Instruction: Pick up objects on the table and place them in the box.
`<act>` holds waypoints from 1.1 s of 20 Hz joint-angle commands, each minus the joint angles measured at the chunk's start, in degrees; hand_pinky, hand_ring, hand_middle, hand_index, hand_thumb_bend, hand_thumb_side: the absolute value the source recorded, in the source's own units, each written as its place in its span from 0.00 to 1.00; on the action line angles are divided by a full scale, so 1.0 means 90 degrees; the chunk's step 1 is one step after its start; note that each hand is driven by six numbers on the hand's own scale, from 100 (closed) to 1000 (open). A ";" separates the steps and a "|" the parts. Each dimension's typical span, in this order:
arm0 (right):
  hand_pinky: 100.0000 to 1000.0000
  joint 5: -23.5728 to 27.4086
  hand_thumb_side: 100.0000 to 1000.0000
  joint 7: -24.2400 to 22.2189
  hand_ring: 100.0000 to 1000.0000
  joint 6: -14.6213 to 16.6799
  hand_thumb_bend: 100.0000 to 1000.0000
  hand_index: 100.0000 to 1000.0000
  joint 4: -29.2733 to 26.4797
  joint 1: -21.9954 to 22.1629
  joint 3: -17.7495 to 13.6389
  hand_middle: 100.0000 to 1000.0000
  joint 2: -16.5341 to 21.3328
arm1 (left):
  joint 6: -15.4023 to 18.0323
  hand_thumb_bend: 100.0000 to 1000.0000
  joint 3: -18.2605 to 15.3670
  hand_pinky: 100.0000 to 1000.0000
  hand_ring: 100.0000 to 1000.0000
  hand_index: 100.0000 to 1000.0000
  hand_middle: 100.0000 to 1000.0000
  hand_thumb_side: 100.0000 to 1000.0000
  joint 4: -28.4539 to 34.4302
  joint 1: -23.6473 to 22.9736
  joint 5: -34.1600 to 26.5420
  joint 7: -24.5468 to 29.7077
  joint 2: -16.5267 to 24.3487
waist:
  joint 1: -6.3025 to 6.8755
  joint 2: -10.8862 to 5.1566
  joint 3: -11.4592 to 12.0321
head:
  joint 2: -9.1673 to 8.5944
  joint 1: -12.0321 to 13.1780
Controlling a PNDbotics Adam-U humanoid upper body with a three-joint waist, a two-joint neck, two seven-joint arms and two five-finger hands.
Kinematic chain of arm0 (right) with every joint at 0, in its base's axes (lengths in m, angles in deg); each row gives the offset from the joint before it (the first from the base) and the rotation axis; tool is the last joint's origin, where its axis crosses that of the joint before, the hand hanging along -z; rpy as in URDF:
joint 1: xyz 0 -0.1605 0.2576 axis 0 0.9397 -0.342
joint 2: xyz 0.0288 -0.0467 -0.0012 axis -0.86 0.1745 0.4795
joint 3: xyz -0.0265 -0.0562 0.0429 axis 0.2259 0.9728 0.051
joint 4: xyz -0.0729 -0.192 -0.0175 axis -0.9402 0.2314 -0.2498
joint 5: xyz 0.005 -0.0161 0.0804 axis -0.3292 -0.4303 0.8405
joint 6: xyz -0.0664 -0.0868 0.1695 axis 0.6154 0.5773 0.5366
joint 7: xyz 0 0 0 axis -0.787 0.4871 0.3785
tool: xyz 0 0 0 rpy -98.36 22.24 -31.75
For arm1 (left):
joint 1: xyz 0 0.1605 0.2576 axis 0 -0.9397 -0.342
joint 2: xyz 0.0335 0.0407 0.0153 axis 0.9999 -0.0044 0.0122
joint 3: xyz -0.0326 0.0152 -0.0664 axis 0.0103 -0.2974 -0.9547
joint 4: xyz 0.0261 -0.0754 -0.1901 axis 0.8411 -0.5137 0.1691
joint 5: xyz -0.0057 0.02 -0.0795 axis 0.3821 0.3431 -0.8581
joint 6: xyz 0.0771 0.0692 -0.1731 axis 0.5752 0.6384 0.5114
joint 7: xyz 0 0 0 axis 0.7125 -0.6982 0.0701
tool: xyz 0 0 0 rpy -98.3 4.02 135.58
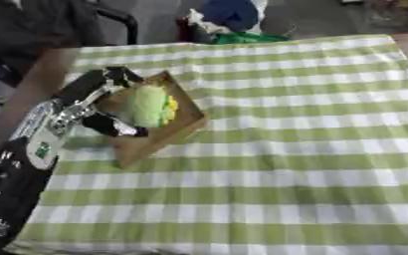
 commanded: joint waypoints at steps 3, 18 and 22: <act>0.88 -0.0039 0.64 0.0019 0.76 0.0010 0.00 0.92 -0.0080 -0.0056 -0.0051 0.58 0.0102 | -0.0134 0.70 -0.0270 0.69 0.66 0.84 0.69 0.53 0.0345 -0.0005 -0.0348 -0.0185 0.0081 | -0.0028 -0.0077 0.0012 | 0.0017 -0.0005; 0.88 -0.0020 0.63 0.0031 0.76 0.0015 0.00 0.92 -0.0110 -0.0084 -0.0065 0.58 0.0117 | -0.0307 0.40 -0.0562 0.66 0.63 0.83 0.66 0.48 0.0838 0.0063 -0.2123 -0.0603 -0.0385 | -0.0064 -0.0068 0.0020 | -0.0049 -0.0026; 0.88 -0.0007 0.62 0.0028 0.76 0.0021 0.00 0.92 -0.0135 -0.0121 -0.0063 0.58 0.0150 | -0.0415 0.30 -0.0594 0.64 0.61 0.81 0.65 0.49 0.0968 0.0117 -0.2570 -0.0722 -0.0570 | -0.0073 -0.0065 0.0014 | -0.0086 -0.0065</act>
